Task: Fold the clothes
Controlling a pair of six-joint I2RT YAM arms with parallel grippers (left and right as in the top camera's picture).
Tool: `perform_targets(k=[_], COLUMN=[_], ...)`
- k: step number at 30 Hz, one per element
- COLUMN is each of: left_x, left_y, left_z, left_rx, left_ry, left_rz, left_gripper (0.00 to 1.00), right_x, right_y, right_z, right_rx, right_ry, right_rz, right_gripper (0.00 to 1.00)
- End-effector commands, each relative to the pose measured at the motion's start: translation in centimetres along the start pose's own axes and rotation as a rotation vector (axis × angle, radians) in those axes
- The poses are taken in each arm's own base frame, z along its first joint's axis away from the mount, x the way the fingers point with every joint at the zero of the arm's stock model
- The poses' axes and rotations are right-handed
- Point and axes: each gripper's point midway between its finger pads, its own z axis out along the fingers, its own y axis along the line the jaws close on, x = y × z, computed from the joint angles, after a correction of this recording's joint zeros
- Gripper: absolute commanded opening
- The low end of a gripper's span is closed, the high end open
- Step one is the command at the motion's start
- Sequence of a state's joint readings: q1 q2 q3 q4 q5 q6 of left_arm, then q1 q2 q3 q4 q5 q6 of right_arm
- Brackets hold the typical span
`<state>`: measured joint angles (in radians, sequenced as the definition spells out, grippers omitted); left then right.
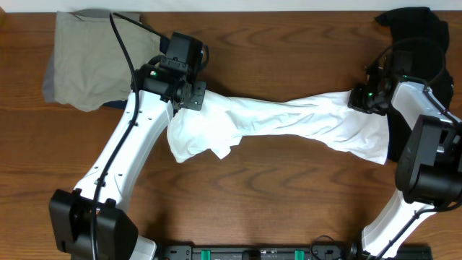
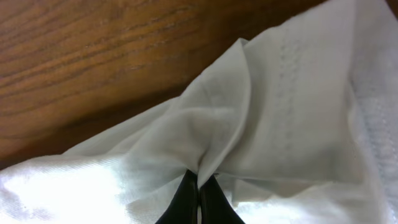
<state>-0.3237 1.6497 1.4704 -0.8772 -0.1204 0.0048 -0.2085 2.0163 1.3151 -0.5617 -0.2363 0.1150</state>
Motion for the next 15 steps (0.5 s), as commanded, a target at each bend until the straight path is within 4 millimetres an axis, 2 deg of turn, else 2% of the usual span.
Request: perform_targets(k=[1, 5, 10, 15], left_x=[-0.6, -2.1, -3.6, -4.4], left_y=[1.8, 3.4, 5.6, 6.8], left_z=[-0.5, -3.0, -7.7, -11.9], left_rx=[-0.075, -0.092, -0.108, -0.114], left_ry=[-0.029, -0.117, -0.249, -0.378], left_rz=[0.002, -0.039, -0.100, -0.135], left_gripper=[0.06, 0.06, 0.06, 0.06], right_x=[-3.6, -6.3, -7.5, -6.9], right_y=[1.0, 1.6, 1.1, 0.2], right_z=[-4.5, -11.3, -19.2, -23.3], right_rx=[-0.025, -0.026, -0.014, 0.003], right_ry=[-0.123, -0.247, -0.386, -0.456], right_rz=[0.003, 0.000, 0.015, 0.036], right_gripper=[0.01, 0.01, 0.01, 0.01])
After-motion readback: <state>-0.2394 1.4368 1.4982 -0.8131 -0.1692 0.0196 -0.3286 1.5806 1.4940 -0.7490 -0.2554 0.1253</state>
